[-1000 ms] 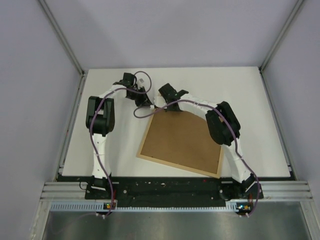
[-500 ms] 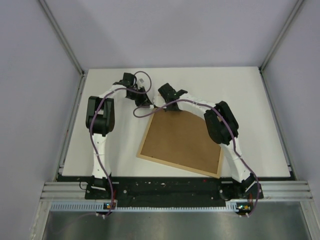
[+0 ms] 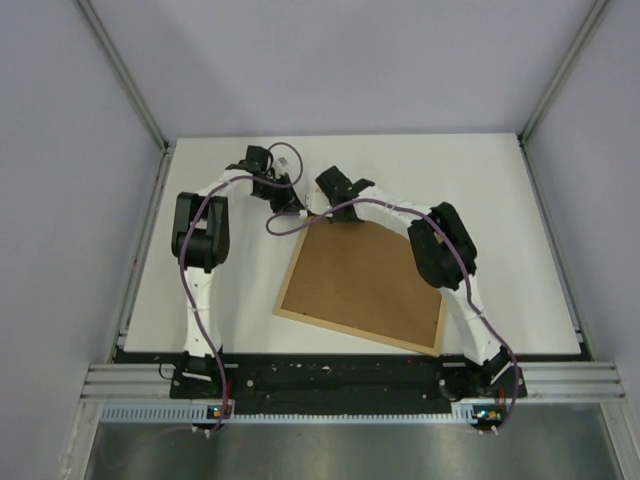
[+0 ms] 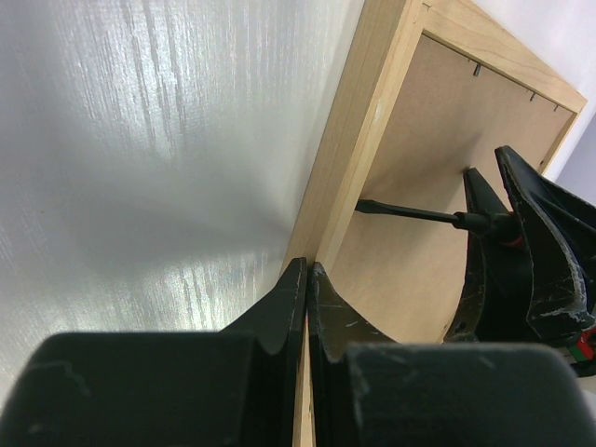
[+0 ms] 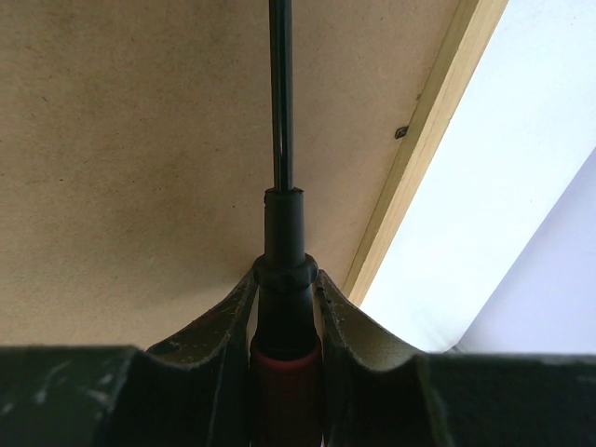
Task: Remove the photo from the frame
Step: Release the photo frame item from the photo frame.
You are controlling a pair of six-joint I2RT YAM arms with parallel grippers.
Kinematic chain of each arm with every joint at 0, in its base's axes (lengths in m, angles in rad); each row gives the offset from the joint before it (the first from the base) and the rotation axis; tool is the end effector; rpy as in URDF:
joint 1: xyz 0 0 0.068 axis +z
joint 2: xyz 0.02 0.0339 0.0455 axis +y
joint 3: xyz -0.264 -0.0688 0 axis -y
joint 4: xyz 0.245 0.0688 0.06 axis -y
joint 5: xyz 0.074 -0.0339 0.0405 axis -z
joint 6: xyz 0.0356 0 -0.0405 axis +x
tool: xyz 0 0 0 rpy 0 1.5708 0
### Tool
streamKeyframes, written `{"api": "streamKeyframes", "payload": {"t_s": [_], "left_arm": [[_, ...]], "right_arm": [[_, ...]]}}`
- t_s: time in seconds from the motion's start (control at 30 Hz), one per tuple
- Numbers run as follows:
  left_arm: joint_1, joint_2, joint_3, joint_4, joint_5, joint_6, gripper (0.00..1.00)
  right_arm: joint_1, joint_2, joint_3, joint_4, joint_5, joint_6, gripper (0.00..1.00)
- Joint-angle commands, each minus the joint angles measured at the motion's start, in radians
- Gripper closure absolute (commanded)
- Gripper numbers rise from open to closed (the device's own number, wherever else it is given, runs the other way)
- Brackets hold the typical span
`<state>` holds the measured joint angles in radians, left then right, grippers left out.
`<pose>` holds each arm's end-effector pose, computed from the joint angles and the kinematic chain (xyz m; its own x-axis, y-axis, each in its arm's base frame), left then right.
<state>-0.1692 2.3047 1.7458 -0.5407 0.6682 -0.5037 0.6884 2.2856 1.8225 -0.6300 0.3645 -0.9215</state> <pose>0.4720 -0.1030 0.1397 -0.9668 -0.2192 -0.1311 -0.0654 0.7086 -0.7026 0.3852 0.3005 0.1619 -0.0427 -0.9988 -0.0258 -0.8286 0.0498 -0.5576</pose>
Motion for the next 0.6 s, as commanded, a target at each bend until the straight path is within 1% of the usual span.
{"api": "streamKeyframes", "payload": {"t_s": [0.0,0.3,0.57], "left_arm": [[-0.001,0.015,-0.031,-0.025,-0.042,0.014,0.96],[-0.001,0.01,-0.034,-0.027,-0.039,0.016,0.97],[-0.001,0.002,-0.045,-0.022,-0.038,0.014,0.97]], "right_arm": [[0.023,0.028,0.064,-0.028,-0.036,0.001,1.0],[0.04,0.08,0.158,-0.036,-0.052,0.019,1.0],[0.062,0.15,0.299,-0.06,-0.07,0.044,1.0]]}}
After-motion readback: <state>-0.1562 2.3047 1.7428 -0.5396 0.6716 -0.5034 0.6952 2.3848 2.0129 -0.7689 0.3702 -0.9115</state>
